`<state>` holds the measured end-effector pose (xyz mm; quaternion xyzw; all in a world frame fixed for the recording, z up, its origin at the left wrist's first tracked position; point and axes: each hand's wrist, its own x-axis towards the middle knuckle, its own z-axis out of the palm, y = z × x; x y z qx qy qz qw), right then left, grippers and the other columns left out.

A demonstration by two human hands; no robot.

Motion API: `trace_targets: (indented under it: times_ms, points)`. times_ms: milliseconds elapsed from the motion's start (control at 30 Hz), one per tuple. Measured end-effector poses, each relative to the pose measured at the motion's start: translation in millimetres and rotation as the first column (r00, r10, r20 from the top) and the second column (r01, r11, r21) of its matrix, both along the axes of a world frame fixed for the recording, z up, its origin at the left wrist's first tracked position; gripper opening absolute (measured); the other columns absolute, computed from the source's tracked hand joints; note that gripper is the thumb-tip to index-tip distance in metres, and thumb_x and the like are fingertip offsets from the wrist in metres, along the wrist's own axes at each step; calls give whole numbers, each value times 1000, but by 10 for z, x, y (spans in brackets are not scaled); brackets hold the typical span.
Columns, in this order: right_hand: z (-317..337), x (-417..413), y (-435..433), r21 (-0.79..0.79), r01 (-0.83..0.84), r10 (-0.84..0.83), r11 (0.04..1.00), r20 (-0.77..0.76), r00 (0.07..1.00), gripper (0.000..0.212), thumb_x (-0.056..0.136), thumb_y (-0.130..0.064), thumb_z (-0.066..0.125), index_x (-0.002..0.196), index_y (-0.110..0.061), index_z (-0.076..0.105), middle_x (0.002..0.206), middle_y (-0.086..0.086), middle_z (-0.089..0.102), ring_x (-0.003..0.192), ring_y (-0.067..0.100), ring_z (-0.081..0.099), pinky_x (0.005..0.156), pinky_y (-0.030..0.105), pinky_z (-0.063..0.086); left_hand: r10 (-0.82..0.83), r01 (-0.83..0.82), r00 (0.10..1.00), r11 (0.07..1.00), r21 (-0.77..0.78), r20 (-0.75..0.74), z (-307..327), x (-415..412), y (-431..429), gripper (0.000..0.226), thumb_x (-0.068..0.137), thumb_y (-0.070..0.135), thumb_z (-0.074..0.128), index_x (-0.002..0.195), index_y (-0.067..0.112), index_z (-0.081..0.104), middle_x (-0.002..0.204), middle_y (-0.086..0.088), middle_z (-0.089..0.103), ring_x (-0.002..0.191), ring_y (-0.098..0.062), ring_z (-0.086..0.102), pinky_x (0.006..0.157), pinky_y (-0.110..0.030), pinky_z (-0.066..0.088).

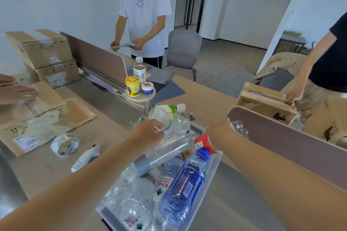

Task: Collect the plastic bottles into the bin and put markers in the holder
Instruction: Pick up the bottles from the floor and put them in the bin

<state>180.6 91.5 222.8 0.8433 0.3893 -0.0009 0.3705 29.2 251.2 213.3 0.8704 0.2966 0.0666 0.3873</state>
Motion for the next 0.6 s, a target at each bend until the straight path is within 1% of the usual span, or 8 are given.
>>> trace_targets:
  times_ms: [100, 167, 200, 267, 367, 433, 533, 600]
  points:
    - [-70, 40, -23, -13, -122, 122, 992, 64, 990, 40, 84, -36, 61, 122, -25, 58, 122, -2, 55, 122, 26, 45, 104, 45, 30, 2, -2, 1000, 1000, 12, 19, 11, 55, -14, 22, 90, 17, 52, 109, 22, 62, 106, 1, 64, 71, -14, 60, 55, -16, 46]
    - [-82, 70, -46, 59, -173, 168, 983, 84, 982, 45, 82, -37, 60, 125, -24, 55, 131, 0, 51, 127, 27, 41, 109, 51, 20, 6, -7, 1000, 1000, 26, 23, 28, 86, -26, 22, 90, 17, 51, 108, 22, 63, 103, 2, 63, 68, -12, 58, 55, -17, 46]
    - [-55, 74, -55, 95, -183, 175, 979, 80, 981, 49, 81, -37, 61, 128, -23, 52, 133, 2, 51, 126, 27, 43, 110, 52, 18, 8, -9, 1000, 999, 39, 21, 46, 108, -31, 23, 90, 16, 50, 108, 23, 63, 101, 3, 62, 68, -10, 56, 55, -16, 45]
    - [21, 61, -100, 167, -177, 169, 970, 61, 984, 53, 82, -39, 59, 131, -21, 49, 131, 3, 53, 120, 26, 49, 111, 50, 21, 20, -21, 1000, 999, 33, 18, 97, 154, -60, 23, 90, 17, 49, 106, 25, 63, 96, 4, 59, 65, -7, 54, 53, -17, 45]
    - [110, -19, -226, 324, -156, 150, 933, 44, 988, 47, 88, -40, 51, 130, -18, 49, 124, 2, 58, 113, 25, 55, 106, 43, 32, -18, 17, 999, 1000, 26, 35, 213, 180, -165, 20, 90, 20, 52, 106, 24, 63, 95, 4, 60, 65, -7, 54, 53, -19, 43]
    - [126, -140, -328, 439, -74, 93, 895, -22, 995, 50, 90, -37, 48, 136, -17, 44, 124, 4, 57, 114, 26, 54, 105, 39, 35, -94, 90, 994, 994, 67, 47, 287, 130, -253, 21, 90, 22, 54, 109, 21, 63, 99, 3, 63, 72, -9, 54, 58, -20, 40]
    - [112, -306, -477, 498, 20, 27, 867, -87, 996, 44, 92, -33, 47, 133, -16, 46, 126, 5, 55, 116, 26, 54, 103, 36, 38, -179, 174, 983, 980, 100, 49, 395, -13, -331, 24, 90, 21, 54, 112, 19, 63, 99, 5, 61, 80, -12, 56, 59, -17, 39]
    - [158, -404, -569, 544, 91, -22, 834, -132, 991, 42, 91, -28, 48, 132, -18, 48, 132, 5, 53, 121, 26, 51, 101, 36, 41, -203, 195, 977, 974, 116, 60, 480, -90, -331, 25, 89, 21, 53, 112, 21, 63, 101, 4, 62, 89, -15, 58, 67, -22, 40]
